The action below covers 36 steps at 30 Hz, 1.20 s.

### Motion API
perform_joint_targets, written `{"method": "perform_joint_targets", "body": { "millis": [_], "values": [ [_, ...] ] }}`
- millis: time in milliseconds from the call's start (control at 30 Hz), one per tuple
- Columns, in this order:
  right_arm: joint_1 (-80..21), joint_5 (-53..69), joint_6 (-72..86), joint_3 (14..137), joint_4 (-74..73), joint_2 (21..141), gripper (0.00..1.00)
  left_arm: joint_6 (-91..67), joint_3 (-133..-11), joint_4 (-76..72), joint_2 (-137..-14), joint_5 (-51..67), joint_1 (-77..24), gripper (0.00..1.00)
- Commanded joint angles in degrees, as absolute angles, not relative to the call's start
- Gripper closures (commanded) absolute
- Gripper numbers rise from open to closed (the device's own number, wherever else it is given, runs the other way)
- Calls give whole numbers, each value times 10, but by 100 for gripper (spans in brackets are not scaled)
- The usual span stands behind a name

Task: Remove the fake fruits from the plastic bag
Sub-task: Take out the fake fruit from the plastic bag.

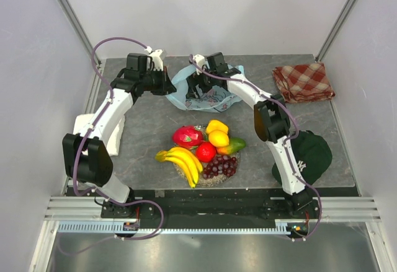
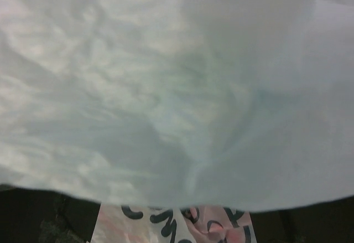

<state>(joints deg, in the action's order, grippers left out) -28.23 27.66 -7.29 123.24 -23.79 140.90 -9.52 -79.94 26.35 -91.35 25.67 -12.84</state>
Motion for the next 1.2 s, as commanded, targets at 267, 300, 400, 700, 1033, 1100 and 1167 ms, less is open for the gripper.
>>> {"method": "perform_joint_targets", "body": {
  "millis": [267, 300, 400, 700, 1033, 1100, 1167],
  "values": [
    [-308, 224, 36, 1321, -161, 1482, 2, -101, -793, 245, -914, 270, -126, 98],
    [-308, 220, 42, 1328, -160, 1491, 2, -101, -793, 245, -913, 270, -126, 98],
    [-307, 218, 54, 1331, -149, 1500, 4, -100, -793, 246, -909, 268, -126, 98],
    [-304, 232, 19, 1327, -132, 1477, 54, -95, -786, 249, -901, 258, -125, 98],
    [-267, 325, -94, 1108, -173, 1230, 60, -130, -801, 227, -918, 240, -112, 98],
    [-262, 370, -120, 1070, -172, 1193, 60, -130, -807, 225, -925, 244, -112, 98],
    [-260, 418, -127, 1029, -178, 1155, 60, -130, -812, 218, -929, 245, -112, 98]
  ]
}}
